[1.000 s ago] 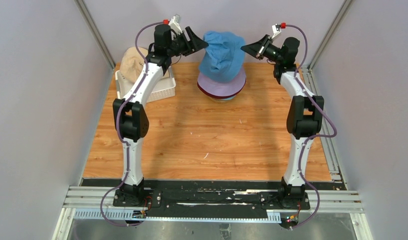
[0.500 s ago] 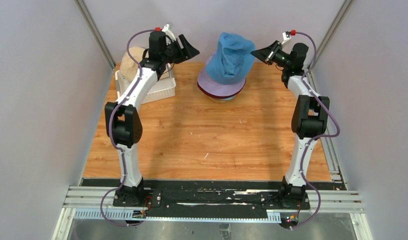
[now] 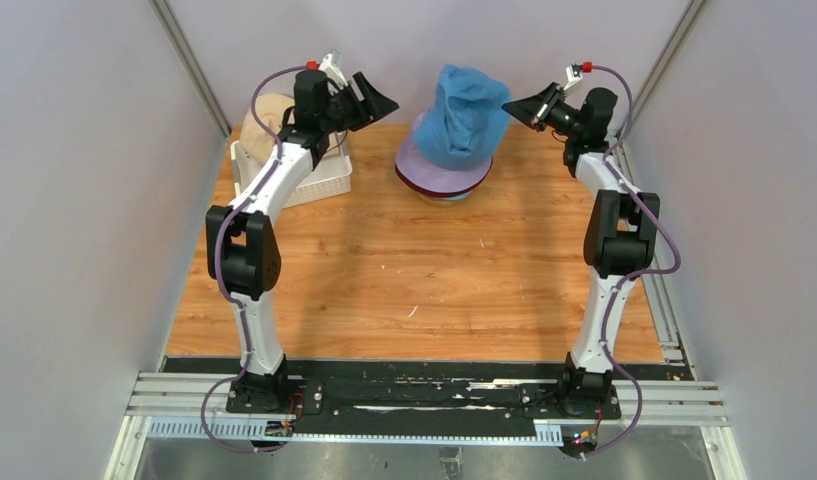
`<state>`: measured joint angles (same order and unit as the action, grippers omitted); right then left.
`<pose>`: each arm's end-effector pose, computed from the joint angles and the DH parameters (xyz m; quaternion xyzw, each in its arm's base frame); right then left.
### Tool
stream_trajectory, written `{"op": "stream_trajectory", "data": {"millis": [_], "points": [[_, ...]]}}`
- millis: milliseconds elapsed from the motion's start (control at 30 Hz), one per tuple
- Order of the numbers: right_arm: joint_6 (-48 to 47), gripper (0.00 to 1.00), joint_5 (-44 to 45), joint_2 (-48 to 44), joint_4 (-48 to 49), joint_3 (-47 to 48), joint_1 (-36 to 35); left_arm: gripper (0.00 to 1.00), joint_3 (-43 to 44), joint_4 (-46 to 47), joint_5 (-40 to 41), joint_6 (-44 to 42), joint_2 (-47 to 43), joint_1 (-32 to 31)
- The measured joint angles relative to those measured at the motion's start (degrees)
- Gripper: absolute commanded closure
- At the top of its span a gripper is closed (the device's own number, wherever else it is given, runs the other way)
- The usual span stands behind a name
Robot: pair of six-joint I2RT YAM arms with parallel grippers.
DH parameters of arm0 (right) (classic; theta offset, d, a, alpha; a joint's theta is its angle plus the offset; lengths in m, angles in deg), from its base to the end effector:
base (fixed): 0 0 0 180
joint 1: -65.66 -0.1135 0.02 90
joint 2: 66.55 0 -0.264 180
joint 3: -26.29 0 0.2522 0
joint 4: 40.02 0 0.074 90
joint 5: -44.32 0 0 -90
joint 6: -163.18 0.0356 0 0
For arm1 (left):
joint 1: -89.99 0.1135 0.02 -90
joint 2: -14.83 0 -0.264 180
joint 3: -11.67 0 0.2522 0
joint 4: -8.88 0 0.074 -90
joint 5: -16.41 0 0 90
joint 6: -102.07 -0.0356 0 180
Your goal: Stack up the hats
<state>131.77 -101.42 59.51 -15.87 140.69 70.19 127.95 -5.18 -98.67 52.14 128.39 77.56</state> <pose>0.5149 -0.0113 0.2963 -0.0210 0.6623 0.5740 0.4811 0.4671 -0.1184 0.3466 -0.0467 0.7661 -0.4243 0.4806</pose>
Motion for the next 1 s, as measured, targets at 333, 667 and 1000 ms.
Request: {"op": "stream_trajectory", "data": {"millis": [333,667,1000], "points": [[1.38,0.99,-0.15,0.00,1.14,1.18,-0.09,0.31,0.81,4.20,-4.17,1.92,0.42,-2.71],[1.99,0.99,-0.17,0.00,1.36,1.18,-0.44,0.30,9.33,4.96,-7.34,0.92,6.19,-7.48],[3.43,0.99,-0.24,0.04,2.78,1.33,-0.44,0.31,12.68,2.91,-7.19,-1.44,9.66,-7.54]]}}
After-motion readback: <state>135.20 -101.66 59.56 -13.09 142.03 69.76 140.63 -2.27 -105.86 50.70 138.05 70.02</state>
